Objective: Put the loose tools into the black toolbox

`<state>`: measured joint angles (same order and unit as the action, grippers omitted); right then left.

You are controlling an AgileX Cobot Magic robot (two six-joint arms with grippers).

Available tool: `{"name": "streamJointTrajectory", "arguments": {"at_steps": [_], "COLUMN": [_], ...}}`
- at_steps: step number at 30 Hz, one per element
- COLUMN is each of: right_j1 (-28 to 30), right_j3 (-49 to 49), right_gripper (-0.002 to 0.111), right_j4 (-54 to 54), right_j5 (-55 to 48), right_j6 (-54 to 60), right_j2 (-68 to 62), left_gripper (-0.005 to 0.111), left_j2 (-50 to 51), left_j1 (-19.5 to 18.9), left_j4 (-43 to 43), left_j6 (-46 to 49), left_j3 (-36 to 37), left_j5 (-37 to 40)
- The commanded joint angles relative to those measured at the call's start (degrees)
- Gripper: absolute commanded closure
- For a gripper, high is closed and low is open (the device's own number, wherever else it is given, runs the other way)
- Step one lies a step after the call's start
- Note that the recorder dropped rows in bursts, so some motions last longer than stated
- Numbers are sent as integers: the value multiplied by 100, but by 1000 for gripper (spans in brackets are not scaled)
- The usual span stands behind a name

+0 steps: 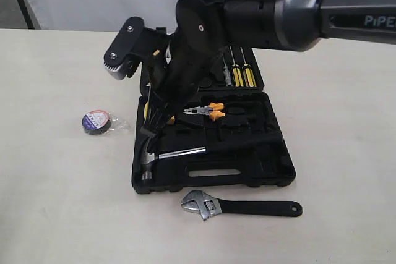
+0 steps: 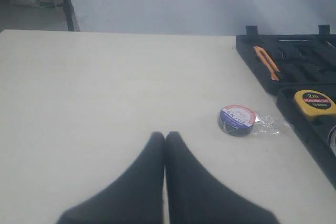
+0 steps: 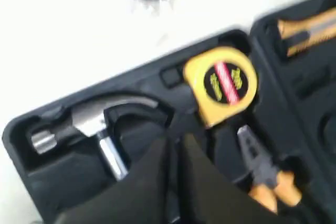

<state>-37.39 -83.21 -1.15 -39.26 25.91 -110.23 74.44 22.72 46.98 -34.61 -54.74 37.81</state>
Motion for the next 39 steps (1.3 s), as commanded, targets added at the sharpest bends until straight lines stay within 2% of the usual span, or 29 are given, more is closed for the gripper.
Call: {"name": "streamJointTrajectory", "arguments": {"at_steps": [1,7,15,25,29,36,39], "right_j1": [265,265,255,244,244,244,244], "right_j3": [-30,-239,-13,-453,-530,-181,-515], "right_gripper": [108,108,108,108,108,108,108], "right_j4": [680,714,737,737,1197,1408,1501], "right_j5": [-501,-929,-1102,-1142,-1052,-1224,-1488], "right_j6": [-425,-804,-831,-830,-817,-921,-951], "right_j2": [-181,-322,-1381,-539,-395,-1303,-1443], "left_gripper": [105,105,105,105,105,105,105], "left_j2": [-46,-46,-46,-46,-46,-46,-46], "left_j1": [-19,-19,-19,-19,-19,-19,-19], "left_j4": [-78,-78,-78,-78,-78,-78,-78], "left_j6": [-59,-59,-59,-59,-59,-59,-59], "left_j3": [53,53,53,53,53,53,53], "left_j5": [-97,-97,-97,-97,-97,-97,-97]}}
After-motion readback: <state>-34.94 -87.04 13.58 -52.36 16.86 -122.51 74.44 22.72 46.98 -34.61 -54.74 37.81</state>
